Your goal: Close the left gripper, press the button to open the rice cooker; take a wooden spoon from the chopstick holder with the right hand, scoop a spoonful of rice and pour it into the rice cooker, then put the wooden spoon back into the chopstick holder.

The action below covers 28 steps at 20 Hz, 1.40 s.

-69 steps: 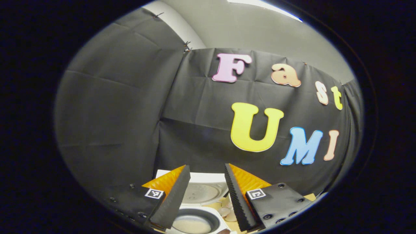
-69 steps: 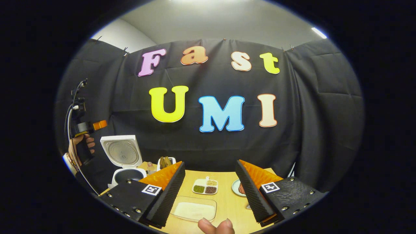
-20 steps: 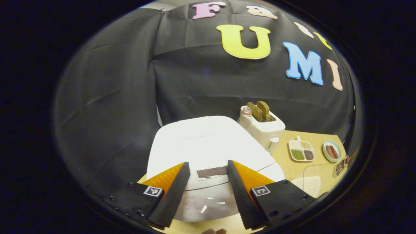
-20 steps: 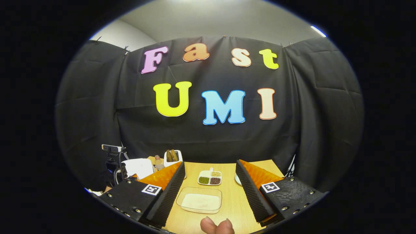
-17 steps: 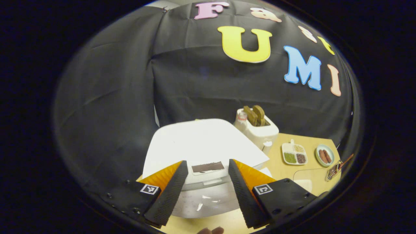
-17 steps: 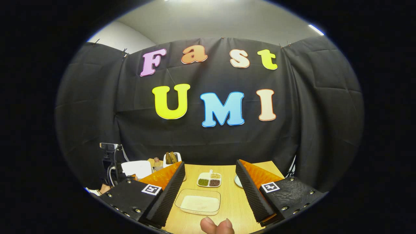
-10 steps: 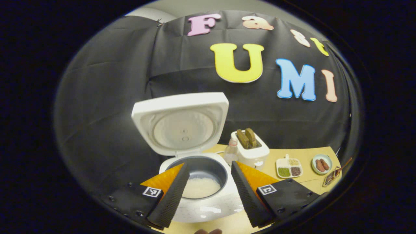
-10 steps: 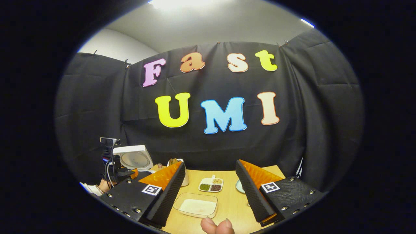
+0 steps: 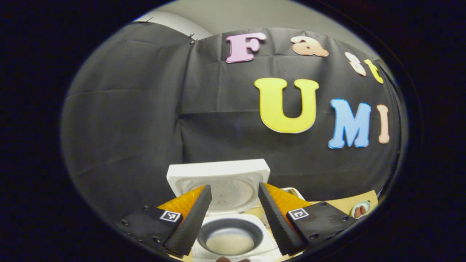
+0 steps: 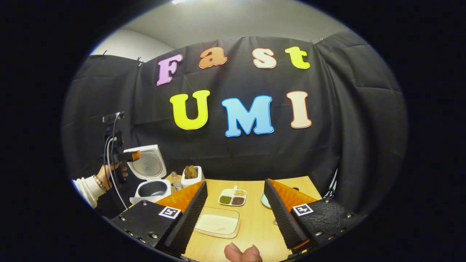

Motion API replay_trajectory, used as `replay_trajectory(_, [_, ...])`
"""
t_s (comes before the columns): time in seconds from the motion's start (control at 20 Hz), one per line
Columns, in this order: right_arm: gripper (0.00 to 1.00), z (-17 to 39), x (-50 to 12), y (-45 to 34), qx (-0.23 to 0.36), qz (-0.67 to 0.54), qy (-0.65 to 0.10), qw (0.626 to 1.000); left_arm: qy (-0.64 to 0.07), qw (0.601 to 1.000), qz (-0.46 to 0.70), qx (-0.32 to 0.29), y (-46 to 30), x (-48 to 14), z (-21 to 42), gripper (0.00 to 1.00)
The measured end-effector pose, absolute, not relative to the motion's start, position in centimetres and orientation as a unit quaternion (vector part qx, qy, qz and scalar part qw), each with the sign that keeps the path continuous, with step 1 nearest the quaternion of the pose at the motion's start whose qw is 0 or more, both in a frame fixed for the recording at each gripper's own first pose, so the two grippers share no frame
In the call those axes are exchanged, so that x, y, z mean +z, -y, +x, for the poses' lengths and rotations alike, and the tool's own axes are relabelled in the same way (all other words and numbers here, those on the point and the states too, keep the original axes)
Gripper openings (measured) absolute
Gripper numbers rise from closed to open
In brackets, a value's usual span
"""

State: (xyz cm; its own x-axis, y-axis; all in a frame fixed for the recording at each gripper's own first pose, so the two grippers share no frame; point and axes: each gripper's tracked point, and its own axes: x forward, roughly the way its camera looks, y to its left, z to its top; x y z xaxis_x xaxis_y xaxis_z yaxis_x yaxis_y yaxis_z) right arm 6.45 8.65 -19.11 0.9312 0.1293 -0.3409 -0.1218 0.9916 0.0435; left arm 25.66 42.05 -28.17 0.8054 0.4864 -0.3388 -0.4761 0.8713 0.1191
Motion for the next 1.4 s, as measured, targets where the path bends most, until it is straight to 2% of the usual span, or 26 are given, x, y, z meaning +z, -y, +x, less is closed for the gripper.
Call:
replay_trajectory(0.15, [0.96, 7.0, -19.3, -11.5, 0.068, -0.01, -0.176, 0.982, -0.176, 0.946, 0.015, 0.27, -45.7, -27.1, 30.4, 0.91])
replay_trajectory(0.5, [0.96, 7.4, -21.2, -14.7, 0.069, -0.027, -0.199, 0.977, -0.185, 0.94, 0.011, 0.287, -50.2, -30.2, 32.9, 0.9])
replay_trajectory(0.6, [0.96, 7.4, -21.4, -15.6, 0.075, -0.027, -0.204, 0.976, -0.193, 0.94, 0.015, 0.281, -49.5, -30.4, 33.2, 0.86])
replay_trajectory(0.7, [0.96, 7.4, -21.0, -16.0, 0.081, -0.032, -0.2, 0.976, -0.181, 0.945, 0.023, 0.271, -48.9, -29.2, 34.5, 0.98])
replay_trajectory(0.75, [0.96, 7.5, -21.0, -15.9, 0.08, -0.038, -0.198, 0.976, -0.18, 0.947, 0.026, 0.266, -48.8, -29.0, 34.9, 0.87])
replay_trajectory(0.85, [0.96, 7.2, -21.1, -16.0, 0.083, -0.031, -0.199, 0.976, -0.226, 0.937, 0.003, 0.266, -48.2, -31.5, 34.5, 0.87])
replay_trajectory(1.1, [0.96, 6.4, -21.6, -14.4, 0.076, -0.023, -0.206, 0.975, -0.226, 0.933, -0.003, 0.279, -48.0, -31.1, 33.9, 0.95])
replay_trajectory(1.4, [0.96, 5.6, -22.0, -12.7, 0.08, -0.006, -0.212, 0.974, -0.219, 0.934, 0.008, 0.281, -43.7, -31.6, 28.8, 0.92])
